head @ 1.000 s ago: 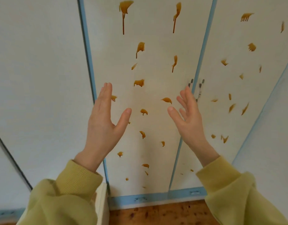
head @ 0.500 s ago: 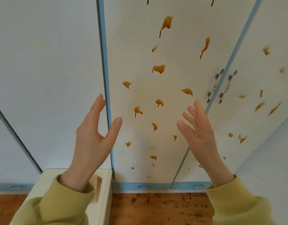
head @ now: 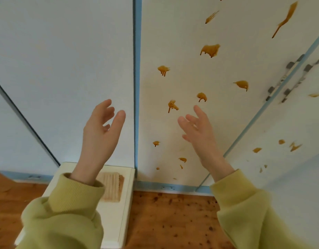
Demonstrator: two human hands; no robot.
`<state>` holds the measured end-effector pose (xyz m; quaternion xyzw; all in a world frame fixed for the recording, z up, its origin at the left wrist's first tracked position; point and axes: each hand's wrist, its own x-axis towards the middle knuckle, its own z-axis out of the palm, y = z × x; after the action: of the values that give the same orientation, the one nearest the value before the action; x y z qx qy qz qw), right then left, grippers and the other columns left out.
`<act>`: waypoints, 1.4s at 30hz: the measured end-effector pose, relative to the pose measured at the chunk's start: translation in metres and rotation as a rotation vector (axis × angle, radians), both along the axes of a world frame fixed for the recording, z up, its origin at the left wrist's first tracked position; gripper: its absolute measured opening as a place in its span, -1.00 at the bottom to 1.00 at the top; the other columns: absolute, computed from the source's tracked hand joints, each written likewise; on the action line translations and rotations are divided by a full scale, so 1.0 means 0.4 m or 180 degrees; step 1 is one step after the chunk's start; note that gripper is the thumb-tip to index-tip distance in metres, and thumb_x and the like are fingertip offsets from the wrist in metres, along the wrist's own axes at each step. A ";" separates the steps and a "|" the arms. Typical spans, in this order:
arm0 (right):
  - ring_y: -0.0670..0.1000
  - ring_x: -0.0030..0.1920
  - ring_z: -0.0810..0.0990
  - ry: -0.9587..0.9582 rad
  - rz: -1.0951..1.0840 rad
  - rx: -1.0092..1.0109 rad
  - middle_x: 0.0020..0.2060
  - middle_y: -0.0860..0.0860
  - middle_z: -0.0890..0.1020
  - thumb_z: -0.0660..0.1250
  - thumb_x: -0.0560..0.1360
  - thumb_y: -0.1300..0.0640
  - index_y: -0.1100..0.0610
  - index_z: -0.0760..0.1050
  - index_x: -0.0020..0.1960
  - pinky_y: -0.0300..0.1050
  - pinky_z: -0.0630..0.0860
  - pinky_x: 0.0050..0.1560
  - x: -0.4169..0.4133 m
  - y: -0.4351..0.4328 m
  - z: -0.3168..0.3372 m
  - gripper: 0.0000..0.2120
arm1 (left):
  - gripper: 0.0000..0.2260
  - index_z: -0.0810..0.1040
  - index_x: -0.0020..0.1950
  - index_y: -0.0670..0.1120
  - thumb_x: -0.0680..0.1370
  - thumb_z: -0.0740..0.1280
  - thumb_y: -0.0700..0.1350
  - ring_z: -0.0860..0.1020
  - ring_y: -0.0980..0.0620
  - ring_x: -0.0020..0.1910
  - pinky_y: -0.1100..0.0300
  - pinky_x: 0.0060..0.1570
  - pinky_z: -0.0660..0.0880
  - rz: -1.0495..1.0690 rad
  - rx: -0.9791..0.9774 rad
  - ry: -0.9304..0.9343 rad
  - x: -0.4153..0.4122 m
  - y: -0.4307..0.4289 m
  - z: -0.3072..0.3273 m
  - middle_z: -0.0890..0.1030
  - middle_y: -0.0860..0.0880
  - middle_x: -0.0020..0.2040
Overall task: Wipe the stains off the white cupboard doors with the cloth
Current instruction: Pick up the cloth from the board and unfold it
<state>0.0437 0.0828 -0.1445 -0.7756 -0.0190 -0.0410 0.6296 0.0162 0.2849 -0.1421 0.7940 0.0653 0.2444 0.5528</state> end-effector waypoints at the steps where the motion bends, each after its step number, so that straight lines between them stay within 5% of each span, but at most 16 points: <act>1: -0.26 0.06 0.46 0.0130 0.0026 0.0034 0.36 -0.01 0.35 0.31 0.47 -0.09 -0.05 0.06 0.48 0.02 0.43 0.27 0.002 0.027 -0.016 -0.32 | -0.62 0.35 0.36 -0.02 0.55 0.25 -0.03 0.45 0.15 0.15 0.47 -0.03 0.33 -0.0002 -0.0078 0.0084 0.007 0.019 -0.013 0.49 0.00 0.23; 10: -0.09 0.19 0.42 0.0770 -0.0226 -0.0067 0.39 0.02 0.32 0.30 0.48 -0.10 0.00 0.02 0.50 -0.09 0.41 0.20 0.013 0.291 -0.185 -0.29 | -0.61 0.37 0.34 -0.05 0.53 0.29 -0.03 0.44 0.10 0.15 0.23 0.08 0.36 -0.0090 -0.0189 0.0828 0.052 0.276 -0.180 0.48 -0.06 0.25; 17: -0.01 0.29 0.36 0.1277 -0.0388 0.0096 0.40 0.05 0.28 0.28 0.51 -0.04 0.05 0.04 0.50 -0.26 0.36 0.01 0.007 0.411 -0.320 -0.33 | -0.52 0.29 0.40 -0.15 0.53 0.30 -0.03 0.36 -0.09 0.32 0.06 0.23 0.30 -0.0257 0.0642 0.1569 0.088 0.416 -0.375 0.39 -0.18 0.34; 24: 0.06 0.39 0.27 0.1934 -0.0417 0.0091 0.43 0.08 0.24 0.31 0.49 -0.05 0.11 0.03 0.49 0.03 0.27 0.38 0.048 0.476 -0.557 -0.30 | -0.47 0.22 0.42 -0.23 0.53 0.30 -0.07 0.35 -0.23 0.29 -0.01 0.22 0.31 -0.0368 0.0794 0.2441 0.123 0.472 -0.592 0.34 -0.28 0.35; 27: 0.05 0.40 0.24 0.2016 -0.0326 -0.0085 0.43 0.06 0.25 0.30 0.50 -0.03 0.12 0.06 0.48 -0.10 0.23 0.35 0.060 0.489 -0.689 -0.32 | -0.46 0.21 0.43 -0.24 0.53 0.29 -0.07 0.35 -0.26 0.28 -0.02 0.22 0.31 -0.0346 0.0858 0.2707 0.148 0.469 -0.713 0.30 -0.30 0.36; 31: 0.09 0.41 0.24 0.2269 -0.0330 -0.0157 0.43 0.10 0.24 0.32 0.49 -0.02 0.11 0.04 0.49 -0.03 0.24 0.37 0.083 0.493 -0.874 -0.30 | -0.45 0.19 0.43 -0.25 0.53 0.29 -0.07 0.35 -0.28 0.28 -0.05 0.21 0.33 -0.0336 0.0941 0.2929 0.183 0.465 -0.886 0.29 -0.30 0.37; 35: 0.09 0.33 0.34 0.2390 -0.0175 -0.0423 0.37 0.13 0.33 0.27 0.53 0.08 0.17 0.07 0.47 -0.17 0.30 0.19 0.102 0.491 -1.035 -0.39 | -0.45 0.19 0.43 -0.26 0.54 0.28 -0.05 0.37 -0.28 0.26 -0.05 0.17 0.35 -0.0343 0.1128 0.3180 0.203 0.469 -1.050 0.31 -0.31 0.33; 42: 0.08 0.43 0.22 0.2445 -0.0047 -0.0715 0.44 0.12 0.23 0.21 0.56 0.08 0.17 0.02 0.49 -0.09 0.21 0.35 0.121 0.524 -1.248 -0.40 | -0.53 0.24 0.35 -0.28 0.55 0.24 -0.05 0.38 -0.27 0.21 -0.04 0.14 0.36 -0.0279 0.1425 0.3449 0.215 0.482 -1.248 0.35 -0.30 0.26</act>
<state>0.0921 0.2924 -0.6437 -0.7986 0.2190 0.2498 0.5018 0.1022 0.4778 -0.6413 0.9050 0.2524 -0.2116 0.2691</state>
